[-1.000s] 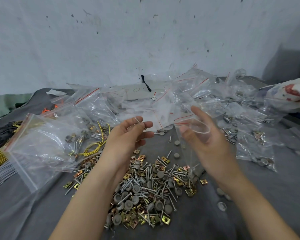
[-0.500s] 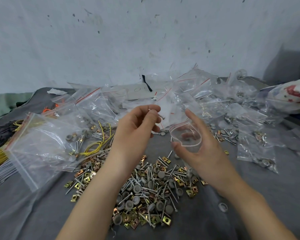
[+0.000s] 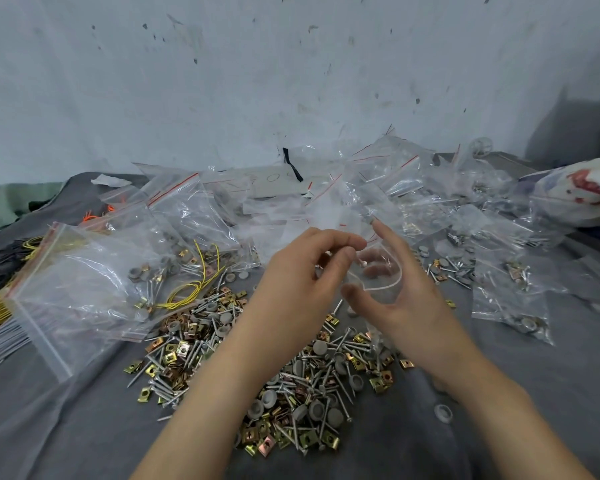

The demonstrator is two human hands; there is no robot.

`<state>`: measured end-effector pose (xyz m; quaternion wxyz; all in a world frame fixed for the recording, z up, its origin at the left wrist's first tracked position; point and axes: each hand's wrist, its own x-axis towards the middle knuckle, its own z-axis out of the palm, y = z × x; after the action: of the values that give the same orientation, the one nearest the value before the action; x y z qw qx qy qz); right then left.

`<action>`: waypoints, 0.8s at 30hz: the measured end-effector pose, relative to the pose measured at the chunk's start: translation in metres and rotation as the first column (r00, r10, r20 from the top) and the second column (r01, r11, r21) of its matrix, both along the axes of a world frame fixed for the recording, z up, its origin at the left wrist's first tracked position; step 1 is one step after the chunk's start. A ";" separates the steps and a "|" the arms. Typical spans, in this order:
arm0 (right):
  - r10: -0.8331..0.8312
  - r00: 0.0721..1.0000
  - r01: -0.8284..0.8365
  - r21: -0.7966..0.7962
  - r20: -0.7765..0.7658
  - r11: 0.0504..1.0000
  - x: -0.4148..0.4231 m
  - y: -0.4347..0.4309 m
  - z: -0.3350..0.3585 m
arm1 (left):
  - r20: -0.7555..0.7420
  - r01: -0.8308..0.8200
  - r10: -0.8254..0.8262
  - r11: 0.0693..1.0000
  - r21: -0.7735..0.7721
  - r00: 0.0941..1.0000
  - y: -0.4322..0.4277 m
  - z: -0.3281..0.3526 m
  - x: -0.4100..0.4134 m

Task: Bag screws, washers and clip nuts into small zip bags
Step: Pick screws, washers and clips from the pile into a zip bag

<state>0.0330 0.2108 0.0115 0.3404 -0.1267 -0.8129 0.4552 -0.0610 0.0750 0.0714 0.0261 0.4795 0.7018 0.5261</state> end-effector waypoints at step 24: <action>-0.035 0.987 0.000 -0.219 -0.156 0.976 0.009 0.004 0.022 | -0.144 -0.277 0.324 0.921 0.273 0.935 -0.004 0.013 0.004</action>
<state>0.0416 0.2149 0.0337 0.3923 -0.1337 -0.7269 0.5475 -0.0568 0.0713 0.0848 -0.1811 0.4122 0.6950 0.5606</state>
